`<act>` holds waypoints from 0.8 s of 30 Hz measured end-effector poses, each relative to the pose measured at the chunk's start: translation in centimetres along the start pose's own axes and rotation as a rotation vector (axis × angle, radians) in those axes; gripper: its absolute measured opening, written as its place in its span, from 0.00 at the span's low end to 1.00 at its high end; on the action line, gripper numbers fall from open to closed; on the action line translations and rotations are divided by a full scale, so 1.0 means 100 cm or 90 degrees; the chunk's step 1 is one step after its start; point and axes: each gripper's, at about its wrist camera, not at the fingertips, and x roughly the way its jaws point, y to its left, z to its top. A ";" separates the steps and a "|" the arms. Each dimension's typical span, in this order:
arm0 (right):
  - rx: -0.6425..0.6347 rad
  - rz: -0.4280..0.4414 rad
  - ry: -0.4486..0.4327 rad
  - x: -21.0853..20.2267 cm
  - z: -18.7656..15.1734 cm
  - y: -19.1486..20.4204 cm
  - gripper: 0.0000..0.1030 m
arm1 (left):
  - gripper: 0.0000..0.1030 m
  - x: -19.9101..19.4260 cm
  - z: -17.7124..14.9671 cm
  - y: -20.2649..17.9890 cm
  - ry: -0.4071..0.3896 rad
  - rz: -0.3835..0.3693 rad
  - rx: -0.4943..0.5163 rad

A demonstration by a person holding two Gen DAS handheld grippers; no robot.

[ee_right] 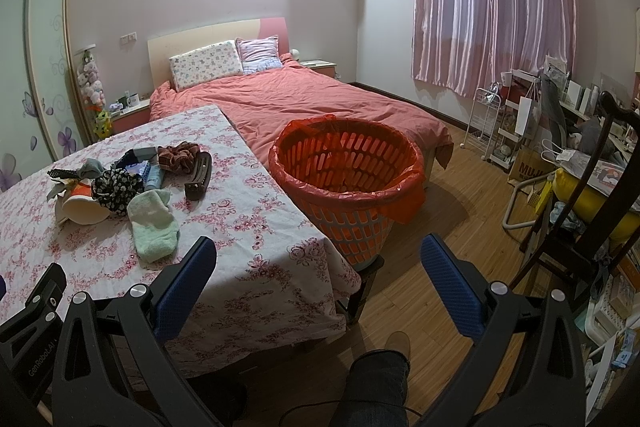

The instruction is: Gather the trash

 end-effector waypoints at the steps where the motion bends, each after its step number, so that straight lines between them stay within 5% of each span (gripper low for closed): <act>1: 0.000 0.000 0.000 0.000 0.000 0.000 0.98 | 0.96 0.000 0.000 0.000 0.000 0.000 0.000; 24: 0.000 0.005 0.005 0.004 -0.001 0.001 0.98 | 0.96 0.001 -0.002 0.002 0.005 0.001 -0.005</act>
